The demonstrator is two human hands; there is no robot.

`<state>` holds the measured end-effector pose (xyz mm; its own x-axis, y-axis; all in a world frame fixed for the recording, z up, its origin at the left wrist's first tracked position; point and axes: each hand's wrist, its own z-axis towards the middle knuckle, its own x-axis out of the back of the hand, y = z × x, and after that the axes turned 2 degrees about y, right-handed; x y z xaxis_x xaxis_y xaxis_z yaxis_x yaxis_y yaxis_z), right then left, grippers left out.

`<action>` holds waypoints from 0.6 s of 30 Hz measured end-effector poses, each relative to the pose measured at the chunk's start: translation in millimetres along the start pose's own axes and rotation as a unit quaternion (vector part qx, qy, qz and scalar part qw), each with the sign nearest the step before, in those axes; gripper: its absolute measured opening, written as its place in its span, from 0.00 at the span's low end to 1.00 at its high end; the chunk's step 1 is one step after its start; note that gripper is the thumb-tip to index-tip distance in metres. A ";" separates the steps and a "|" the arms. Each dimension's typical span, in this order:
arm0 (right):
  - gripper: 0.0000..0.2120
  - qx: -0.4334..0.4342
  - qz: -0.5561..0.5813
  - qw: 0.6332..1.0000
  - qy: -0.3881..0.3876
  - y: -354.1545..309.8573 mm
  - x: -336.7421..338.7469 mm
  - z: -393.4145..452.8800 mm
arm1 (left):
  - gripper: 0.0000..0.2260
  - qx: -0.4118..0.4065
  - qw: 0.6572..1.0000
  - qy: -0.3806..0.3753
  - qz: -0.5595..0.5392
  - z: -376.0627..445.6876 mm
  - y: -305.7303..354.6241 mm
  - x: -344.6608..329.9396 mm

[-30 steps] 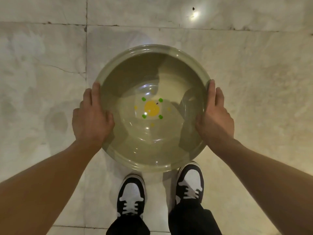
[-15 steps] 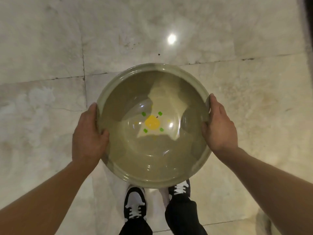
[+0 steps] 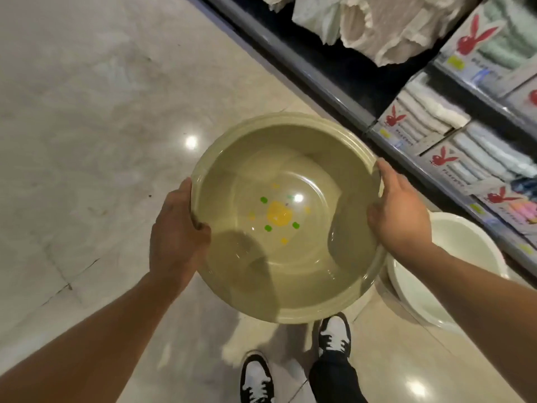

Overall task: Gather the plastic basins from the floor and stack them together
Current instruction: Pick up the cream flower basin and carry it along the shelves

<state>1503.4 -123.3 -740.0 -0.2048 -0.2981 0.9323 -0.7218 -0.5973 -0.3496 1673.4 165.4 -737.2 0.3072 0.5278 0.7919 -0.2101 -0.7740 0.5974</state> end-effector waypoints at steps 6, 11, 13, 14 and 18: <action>0.38 -0.134 -0.003 0.990 0.050 157.8 81.9 -12.6 | 0.30 -0.172 0.983 -0.068 0.015 2.1 159.4 -97.5; 0.39 -0.245 -0.018 0.967 0.063 300.4 100.4 -37.7 | 0.33 -0.228 0.962 -0.149 0.032 -22.5 255.6 -223.0; 0.39 -0.278 -0.008 0.958 0.065 354.4 97.7 -47.9 | 0.34 -0.267 0.948 -0.161 0.059 -38.7 281.8 -276.5; 0.39 -0.292 -0.003 0.954 0.064 380.0 94.3 -53.3 | 0.34 -0.285 0.942 -0.164 0.074 -46.9 292.4 -302.5; 0.38 -0.333 0.010 0.942 0.043 466.5 67.5 -70.5 | 0.31 -0.282 0.931 -0.196 0.121 -74.6 319.4 -390.6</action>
<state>1106.2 -369.6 -833.6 -0.2559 -0.2254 0.9401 -0.9657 0.0160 -0.2590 1417.0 -261.8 -846.2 0.4791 0.1073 0.8712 -0.7380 -0.4881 0.4659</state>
